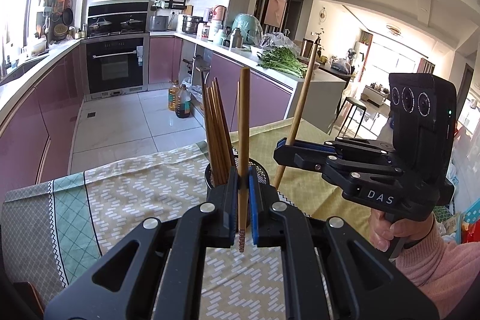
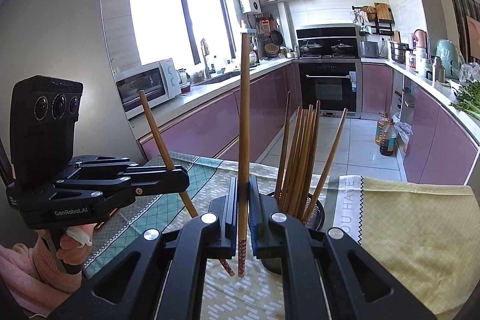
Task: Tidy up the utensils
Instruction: 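Lower the left tool's chopstick over the mesh cup while the right tool lowers its own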
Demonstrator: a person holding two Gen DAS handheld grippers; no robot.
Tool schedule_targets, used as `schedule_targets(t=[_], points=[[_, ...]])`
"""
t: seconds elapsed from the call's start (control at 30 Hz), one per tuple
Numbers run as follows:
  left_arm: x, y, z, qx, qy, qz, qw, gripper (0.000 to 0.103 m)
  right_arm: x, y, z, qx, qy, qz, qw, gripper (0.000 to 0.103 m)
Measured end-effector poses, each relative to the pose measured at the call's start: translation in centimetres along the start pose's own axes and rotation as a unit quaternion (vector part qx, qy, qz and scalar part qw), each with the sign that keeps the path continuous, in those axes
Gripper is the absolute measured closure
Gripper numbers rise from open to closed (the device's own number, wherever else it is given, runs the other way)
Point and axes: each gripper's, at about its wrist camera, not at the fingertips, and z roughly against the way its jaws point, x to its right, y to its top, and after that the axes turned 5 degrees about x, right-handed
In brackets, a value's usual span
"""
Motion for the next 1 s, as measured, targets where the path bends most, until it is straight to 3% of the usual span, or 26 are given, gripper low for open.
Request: schedule_targets(t=[1.0], points=[[1.1, 1.8, 0.4, 0.026, 0.006, -0.025, 0.9993, 0.095, 0.1, 0.9, 0.2, 0.013, 0.005, 0.006, 1.000, 0.097]])
